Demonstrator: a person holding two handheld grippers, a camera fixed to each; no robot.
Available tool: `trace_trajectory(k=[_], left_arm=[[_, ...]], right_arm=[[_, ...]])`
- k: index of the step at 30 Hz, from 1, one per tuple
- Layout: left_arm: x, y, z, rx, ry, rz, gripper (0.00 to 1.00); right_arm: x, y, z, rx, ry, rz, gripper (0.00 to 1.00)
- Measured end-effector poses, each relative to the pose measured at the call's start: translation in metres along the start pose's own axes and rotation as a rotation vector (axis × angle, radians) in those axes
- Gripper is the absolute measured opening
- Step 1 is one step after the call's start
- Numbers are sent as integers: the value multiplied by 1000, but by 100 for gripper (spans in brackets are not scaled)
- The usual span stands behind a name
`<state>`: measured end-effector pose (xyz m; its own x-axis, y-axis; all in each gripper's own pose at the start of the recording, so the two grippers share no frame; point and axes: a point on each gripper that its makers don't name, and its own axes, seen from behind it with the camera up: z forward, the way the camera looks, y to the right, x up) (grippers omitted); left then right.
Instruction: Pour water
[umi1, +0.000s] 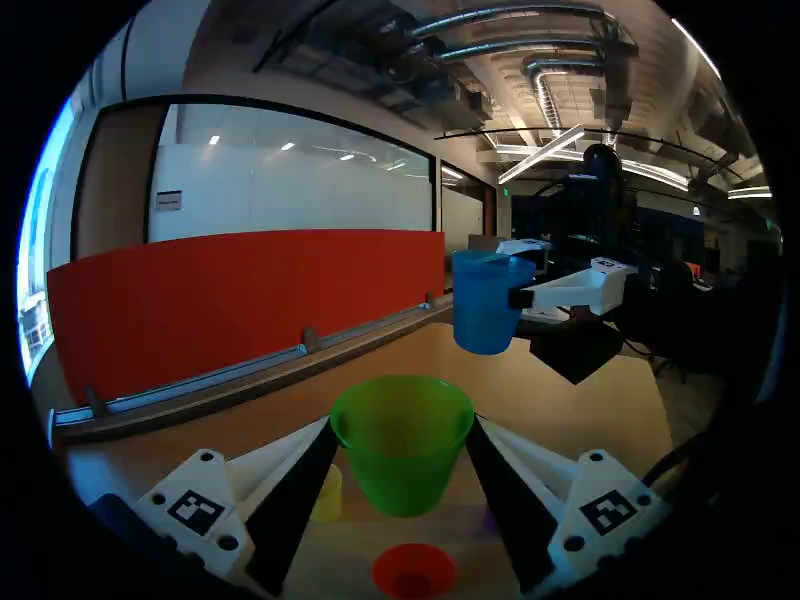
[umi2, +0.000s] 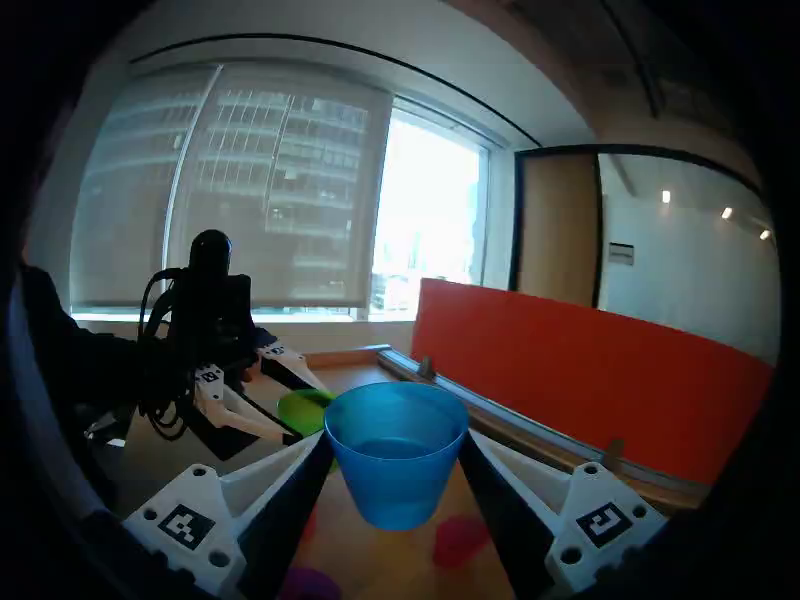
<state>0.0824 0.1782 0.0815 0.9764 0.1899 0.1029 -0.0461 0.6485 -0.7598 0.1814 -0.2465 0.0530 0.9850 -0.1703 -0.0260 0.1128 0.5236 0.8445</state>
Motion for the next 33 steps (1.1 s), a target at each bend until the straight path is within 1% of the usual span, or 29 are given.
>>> trace_trajectory(k=[6,15,21,27,33], left_arm=[[-4,5,-3,0,17,-6,88],[-15,13,-7,-13,14,5,88],[-19,20,-7,-29,16,2,88],[-23,26,-6,-41,12,15,88],[-27,31,-6,-56,11,15,88]], right_arm=[[3,-3,5,9,5,-28,90],[3,-4,12,18,5,-66,90],[3,-5,16,28,1,-82,90],[5,-4,20,26,2,-134,90],[9,-8,24,35,9,-188,90]])
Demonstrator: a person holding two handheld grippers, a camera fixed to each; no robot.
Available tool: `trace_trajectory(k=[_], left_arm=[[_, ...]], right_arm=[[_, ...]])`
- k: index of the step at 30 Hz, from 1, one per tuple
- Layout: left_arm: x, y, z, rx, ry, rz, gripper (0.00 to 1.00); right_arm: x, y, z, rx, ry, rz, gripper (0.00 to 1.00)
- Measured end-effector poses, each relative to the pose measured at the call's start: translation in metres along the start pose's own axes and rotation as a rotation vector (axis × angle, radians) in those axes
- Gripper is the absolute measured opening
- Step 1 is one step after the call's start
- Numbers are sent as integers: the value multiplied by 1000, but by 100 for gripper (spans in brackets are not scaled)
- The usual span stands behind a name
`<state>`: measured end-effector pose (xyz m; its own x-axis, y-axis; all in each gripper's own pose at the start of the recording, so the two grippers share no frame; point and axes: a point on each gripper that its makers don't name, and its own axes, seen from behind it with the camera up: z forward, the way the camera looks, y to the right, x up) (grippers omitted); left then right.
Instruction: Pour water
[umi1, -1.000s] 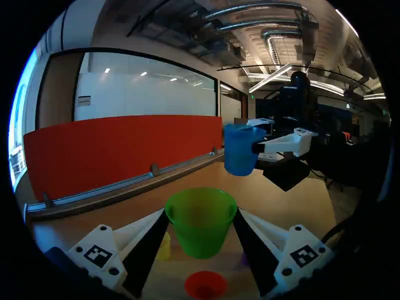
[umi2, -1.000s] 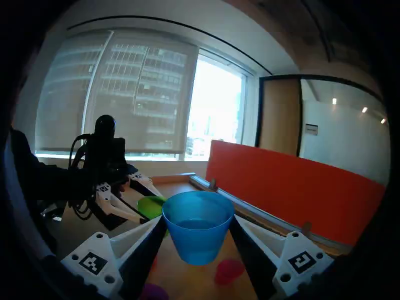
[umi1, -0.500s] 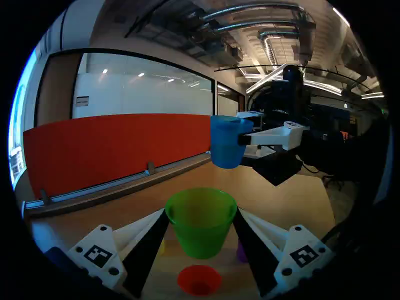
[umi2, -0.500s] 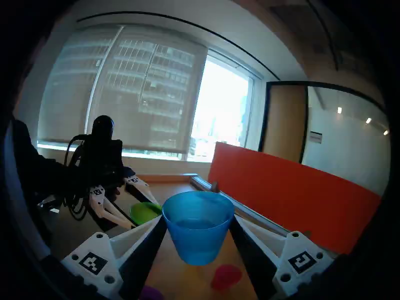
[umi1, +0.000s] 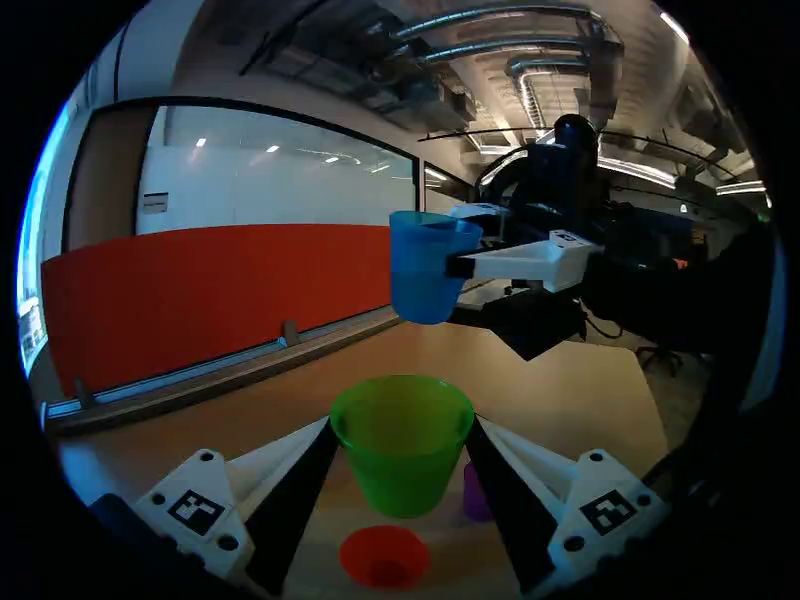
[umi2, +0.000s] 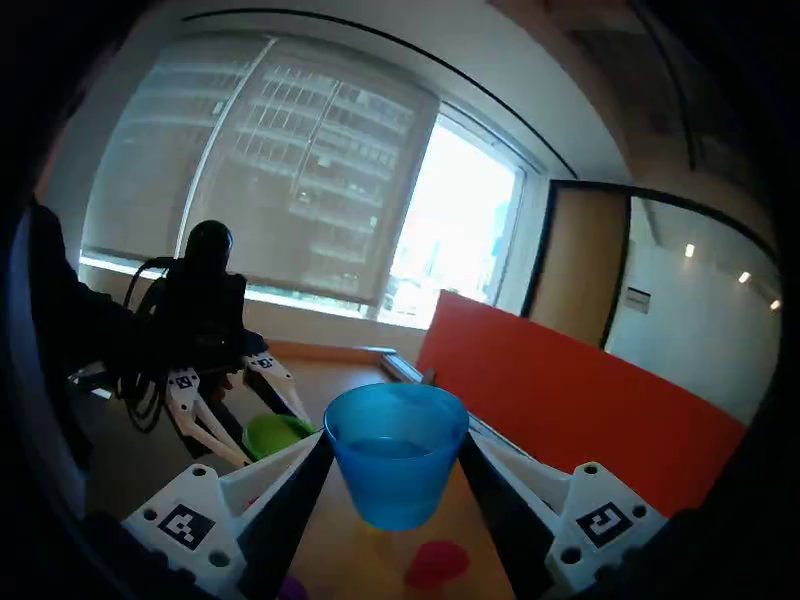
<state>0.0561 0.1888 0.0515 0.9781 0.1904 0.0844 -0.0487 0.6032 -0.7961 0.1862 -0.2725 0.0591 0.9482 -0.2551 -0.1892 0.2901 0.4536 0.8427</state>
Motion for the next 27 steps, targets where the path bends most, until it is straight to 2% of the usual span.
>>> trace_trajectory(k=[27], left_arm=[[-3,17,5,-50,13,2,88]], right_arm=[[11,-9,18,8,14,-173,90]])
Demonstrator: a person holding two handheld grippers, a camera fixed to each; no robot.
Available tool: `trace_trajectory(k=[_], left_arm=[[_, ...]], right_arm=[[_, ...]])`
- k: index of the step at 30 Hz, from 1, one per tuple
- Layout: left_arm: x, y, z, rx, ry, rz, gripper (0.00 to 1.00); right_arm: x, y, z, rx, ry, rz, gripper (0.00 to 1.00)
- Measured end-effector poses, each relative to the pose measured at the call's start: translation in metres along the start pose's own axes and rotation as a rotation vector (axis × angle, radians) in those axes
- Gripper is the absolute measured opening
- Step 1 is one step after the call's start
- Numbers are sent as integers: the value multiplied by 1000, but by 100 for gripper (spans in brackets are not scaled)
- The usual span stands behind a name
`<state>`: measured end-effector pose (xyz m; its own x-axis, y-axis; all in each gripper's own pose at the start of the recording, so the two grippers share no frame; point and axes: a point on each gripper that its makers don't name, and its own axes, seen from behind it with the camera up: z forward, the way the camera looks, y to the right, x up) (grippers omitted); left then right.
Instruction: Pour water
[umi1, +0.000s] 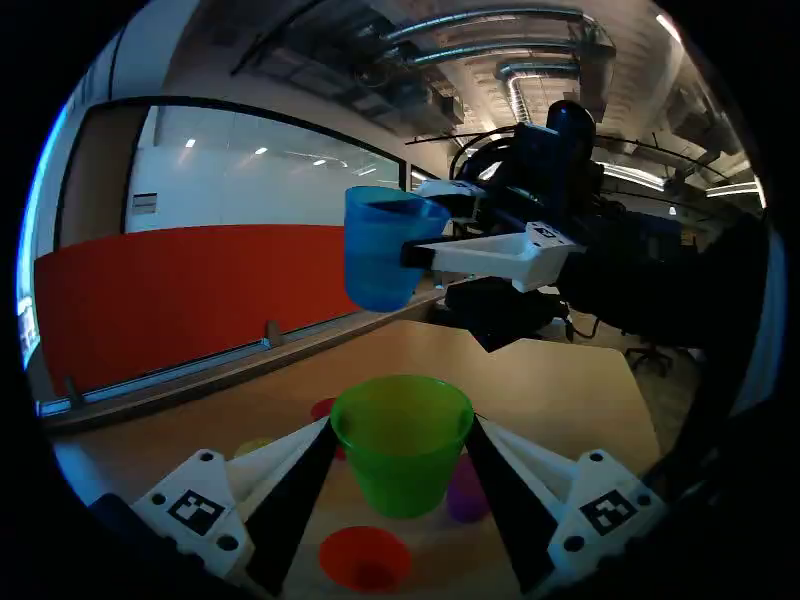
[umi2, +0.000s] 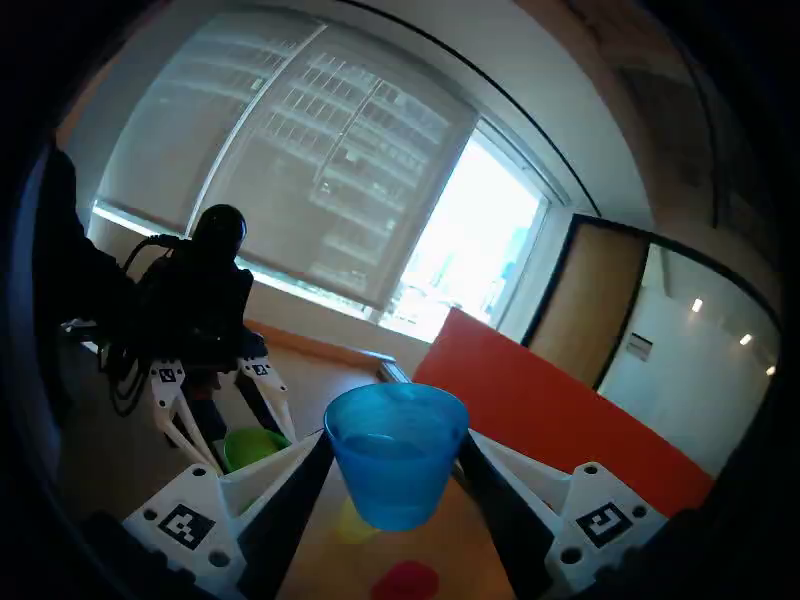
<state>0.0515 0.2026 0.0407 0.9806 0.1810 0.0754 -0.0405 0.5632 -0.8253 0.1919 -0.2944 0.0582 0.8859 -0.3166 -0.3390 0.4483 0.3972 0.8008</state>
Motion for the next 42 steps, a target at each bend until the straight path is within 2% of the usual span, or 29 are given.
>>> trace_trajectory(k=[21,42], left_arm=[[3,12,2,-29,10,30,88],[2,11,4,-29,20,22,88]], right_arm=[[6,1,10,-35,13,-178,90],[7,4,15,-55,-3,-328,90]])
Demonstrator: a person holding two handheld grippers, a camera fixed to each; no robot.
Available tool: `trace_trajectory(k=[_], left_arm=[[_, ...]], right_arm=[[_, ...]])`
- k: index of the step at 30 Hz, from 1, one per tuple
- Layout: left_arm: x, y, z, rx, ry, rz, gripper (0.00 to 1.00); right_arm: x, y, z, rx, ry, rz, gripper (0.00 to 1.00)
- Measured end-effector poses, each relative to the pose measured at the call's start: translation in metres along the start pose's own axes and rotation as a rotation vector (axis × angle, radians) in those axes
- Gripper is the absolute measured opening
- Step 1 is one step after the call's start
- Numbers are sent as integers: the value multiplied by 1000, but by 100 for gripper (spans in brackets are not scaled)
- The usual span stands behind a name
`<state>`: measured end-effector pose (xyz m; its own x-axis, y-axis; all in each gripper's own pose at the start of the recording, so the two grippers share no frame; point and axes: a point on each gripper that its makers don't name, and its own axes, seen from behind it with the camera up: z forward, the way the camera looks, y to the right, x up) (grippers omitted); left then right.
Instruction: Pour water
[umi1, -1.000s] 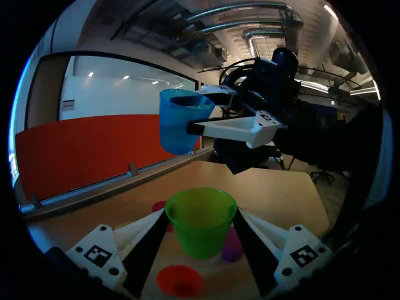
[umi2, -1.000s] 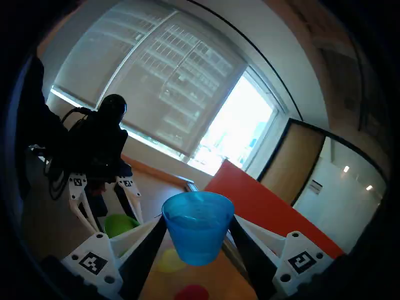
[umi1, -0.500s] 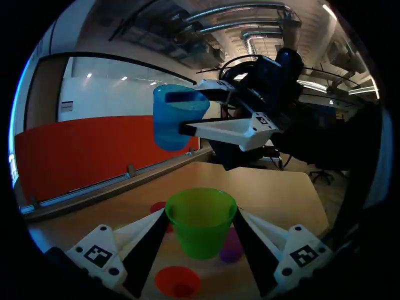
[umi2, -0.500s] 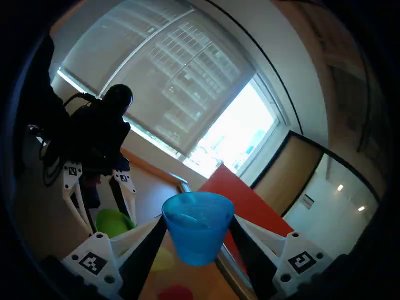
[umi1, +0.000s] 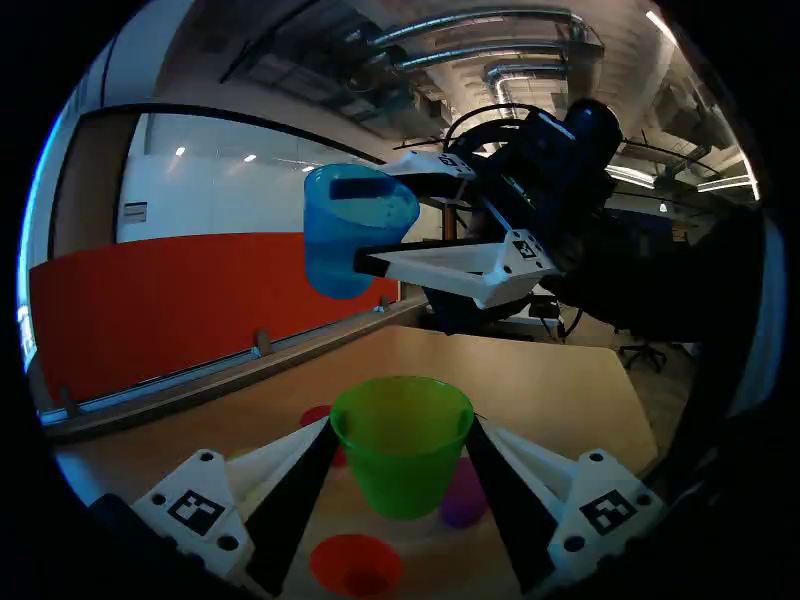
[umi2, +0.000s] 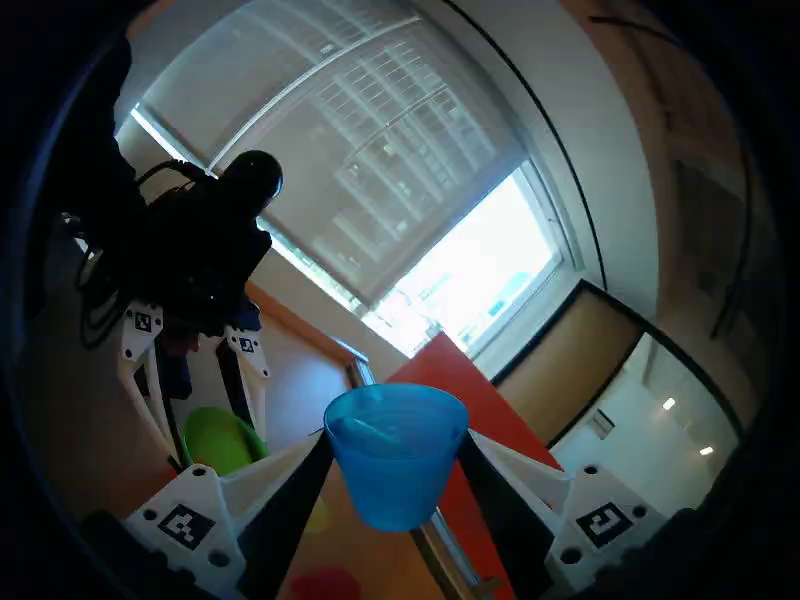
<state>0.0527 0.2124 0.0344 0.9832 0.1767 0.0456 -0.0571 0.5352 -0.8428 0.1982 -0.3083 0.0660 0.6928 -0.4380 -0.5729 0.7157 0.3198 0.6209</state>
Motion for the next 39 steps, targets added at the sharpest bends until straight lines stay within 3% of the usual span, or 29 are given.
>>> trace_trajectory(k=[39], left_arm=[[10,-3,4,6,18,4,88]], right_arm=[[-4,8,9,-4,-53,-269,90]])
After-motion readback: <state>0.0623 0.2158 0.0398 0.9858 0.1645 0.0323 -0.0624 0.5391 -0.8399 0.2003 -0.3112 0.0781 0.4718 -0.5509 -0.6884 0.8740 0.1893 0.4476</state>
